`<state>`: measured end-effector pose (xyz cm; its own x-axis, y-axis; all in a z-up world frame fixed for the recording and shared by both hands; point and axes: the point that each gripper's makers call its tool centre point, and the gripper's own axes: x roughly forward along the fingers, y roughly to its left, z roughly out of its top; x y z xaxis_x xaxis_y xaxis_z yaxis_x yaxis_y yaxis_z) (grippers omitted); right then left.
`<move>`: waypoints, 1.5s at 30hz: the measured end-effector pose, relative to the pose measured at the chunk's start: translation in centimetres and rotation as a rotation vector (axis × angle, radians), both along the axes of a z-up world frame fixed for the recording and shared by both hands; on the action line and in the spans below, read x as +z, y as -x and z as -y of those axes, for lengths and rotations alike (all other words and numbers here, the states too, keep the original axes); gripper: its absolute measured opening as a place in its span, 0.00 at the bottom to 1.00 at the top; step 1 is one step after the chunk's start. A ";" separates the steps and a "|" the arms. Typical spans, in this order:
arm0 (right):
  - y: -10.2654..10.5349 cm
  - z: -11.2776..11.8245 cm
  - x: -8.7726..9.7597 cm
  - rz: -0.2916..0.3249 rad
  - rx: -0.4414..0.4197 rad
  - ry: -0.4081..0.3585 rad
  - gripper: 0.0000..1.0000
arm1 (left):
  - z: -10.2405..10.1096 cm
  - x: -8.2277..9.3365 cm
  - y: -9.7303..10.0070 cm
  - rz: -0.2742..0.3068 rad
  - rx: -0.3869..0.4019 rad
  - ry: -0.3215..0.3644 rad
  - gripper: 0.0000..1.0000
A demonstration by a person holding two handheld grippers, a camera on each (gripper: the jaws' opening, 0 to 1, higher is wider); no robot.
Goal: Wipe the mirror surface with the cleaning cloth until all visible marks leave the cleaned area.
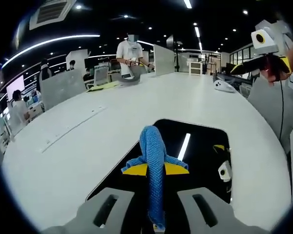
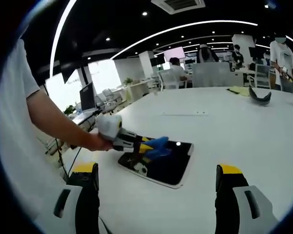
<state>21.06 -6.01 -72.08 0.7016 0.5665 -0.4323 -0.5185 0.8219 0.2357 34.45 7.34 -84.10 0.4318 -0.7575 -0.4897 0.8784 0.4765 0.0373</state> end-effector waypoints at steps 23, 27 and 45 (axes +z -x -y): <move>-0.1 0.1 -0.2 -0.012 -0.010 0.003 1.00 | -1.1 0.1 -1.9 0.002 0.013 -0.003 0.08; -0.2 0.1 -0.3 -0.014 -0.011 0.006 1.00 | -1.3 0.1 -2.1 0.005 0.021 0.000 0.08; -0.2 0.3 -0.8 -0.027 -0.024 -0.011 1.00 | -1.9 0.1 -3.3 0.009 0.032 -0.009 0.08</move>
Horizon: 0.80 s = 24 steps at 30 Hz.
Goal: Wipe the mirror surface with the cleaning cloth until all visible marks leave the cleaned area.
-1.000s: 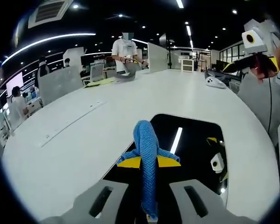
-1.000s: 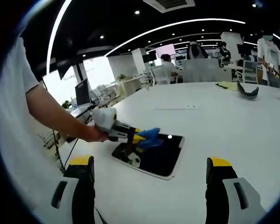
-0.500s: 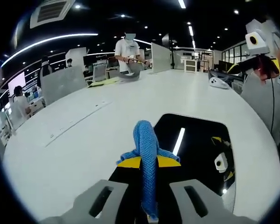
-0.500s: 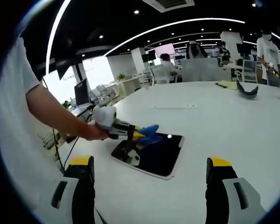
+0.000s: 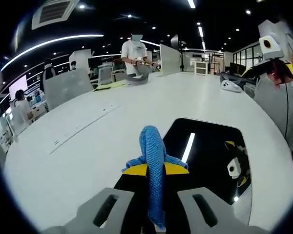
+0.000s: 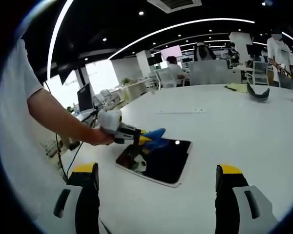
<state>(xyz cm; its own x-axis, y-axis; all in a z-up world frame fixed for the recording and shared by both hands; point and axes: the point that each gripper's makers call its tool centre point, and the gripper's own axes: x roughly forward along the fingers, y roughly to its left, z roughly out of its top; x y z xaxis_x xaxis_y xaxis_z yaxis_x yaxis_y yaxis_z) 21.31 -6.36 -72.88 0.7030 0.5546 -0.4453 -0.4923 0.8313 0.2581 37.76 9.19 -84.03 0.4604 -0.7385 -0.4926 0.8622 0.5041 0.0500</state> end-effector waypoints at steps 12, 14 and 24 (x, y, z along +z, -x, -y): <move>-0.2 -0.7 -0.4 -0.016 0.012 0.006 1.00 | -0.4 0.0 -0.8 -0.004 -0.007 -0.011 0.08; -0.2 -0.7 -0.4 -0.020 0.013 0.004 1.00 | -0.5 -0.1 -1.1 -0.006 -0.001 -0.012 0.09; -0.1 -0.6 -0.8 -0.030 0.010 0.010 1.00 | -0.7 -0.1 -1.5 -0.006 0.056 -0.025 0.09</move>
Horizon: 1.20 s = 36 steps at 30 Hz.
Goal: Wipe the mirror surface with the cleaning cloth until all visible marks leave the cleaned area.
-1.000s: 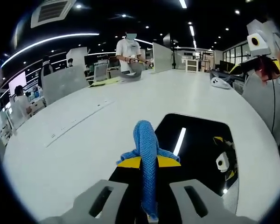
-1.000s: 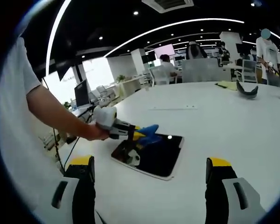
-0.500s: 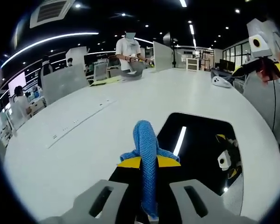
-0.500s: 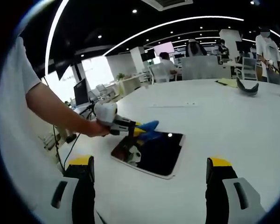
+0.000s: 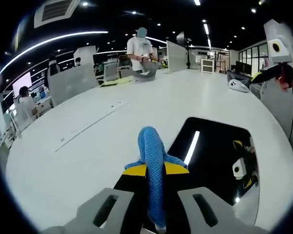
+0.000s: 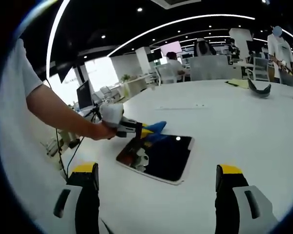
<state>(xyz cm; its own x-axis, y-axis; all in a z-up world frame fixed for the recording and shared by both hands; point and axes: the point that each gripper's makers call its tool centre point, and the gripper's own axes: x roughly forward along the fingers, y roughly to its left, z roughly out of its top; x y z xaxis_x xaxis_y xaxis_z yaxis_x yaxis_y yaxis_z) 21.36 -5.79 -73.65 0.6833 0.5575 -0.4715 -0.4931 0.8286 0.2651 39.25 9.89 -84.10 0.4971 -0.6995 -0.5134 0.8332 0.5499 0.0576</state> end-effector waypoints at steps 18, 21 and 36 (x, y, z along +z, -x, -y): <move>0.2 -0.4 0.3 0.006 0.017 -0.006 1.00 | -0.2 0.0 0.1 -0.009 0.066 -0.013 0.08; 0.1 -0.4 0.5 0.010 0.017 -0.008 1.00 | -0.3 0.0 0.2 -0.010 0.074 -0.013 0.08; 0.2 -0.1 1.0 0.022 0.014 -0.012 1.00 | -0.5 0.0 0.9 -0.019 0.092 -0.021 0.08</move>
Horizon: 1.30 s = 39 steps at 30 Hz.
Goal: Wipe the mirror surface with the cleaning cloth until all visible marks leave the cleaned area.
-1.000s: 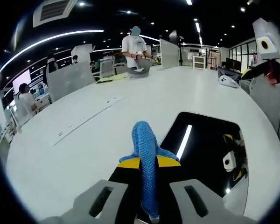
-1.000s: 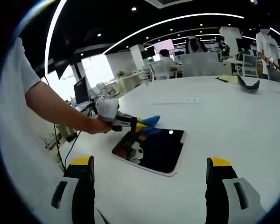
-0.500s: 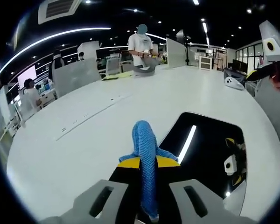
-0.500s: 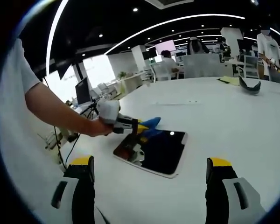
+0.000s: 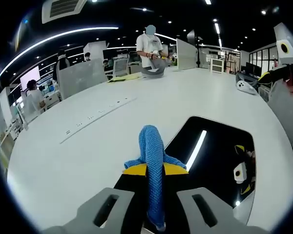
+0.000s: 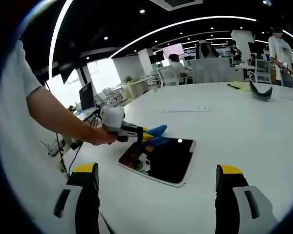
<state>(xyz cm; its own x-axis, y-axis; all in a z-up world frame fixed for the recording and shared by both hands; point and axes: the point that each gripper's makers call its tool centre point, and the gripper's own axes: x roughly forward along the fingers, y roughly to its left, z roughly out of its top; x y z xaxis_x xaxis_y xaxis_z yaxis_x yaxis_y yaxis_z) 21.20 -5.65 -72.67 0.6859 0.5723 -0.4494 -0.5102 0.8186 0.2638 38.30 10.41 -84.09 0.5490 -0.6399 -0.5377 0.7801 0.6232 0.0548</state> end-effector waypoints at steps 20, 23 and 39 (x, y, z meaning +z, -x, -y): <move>0.2 0.1 0.1 0.006 -0.001 -0.005 1.00 | -0.6 0.0 2.3 -0.001 0.007 0.004 0.07; 0.2 0.1 0.2 0.009 -0.002 -0.007 1.00 | -0.7 -0.1 2.5 -0.002 0.009 0.006 0.07; 0.2 0.0 0.4 0.016 0.000 -0.017 1.00 | -1.1 -0.1 3.8 0.000 0.005 0.003 0.07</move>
<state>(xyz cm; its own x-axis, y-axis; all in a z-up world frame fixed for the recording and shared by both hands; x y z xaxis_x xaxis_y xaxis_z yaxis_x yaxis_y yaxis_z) 20.96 -5.63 -72.29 0.6930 0.5796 -0.4287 -0.5142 0.8142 0.2696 34.47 11.54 -84.18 0.5525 -0.6386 -0.5357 0.7768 0.6275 0.0530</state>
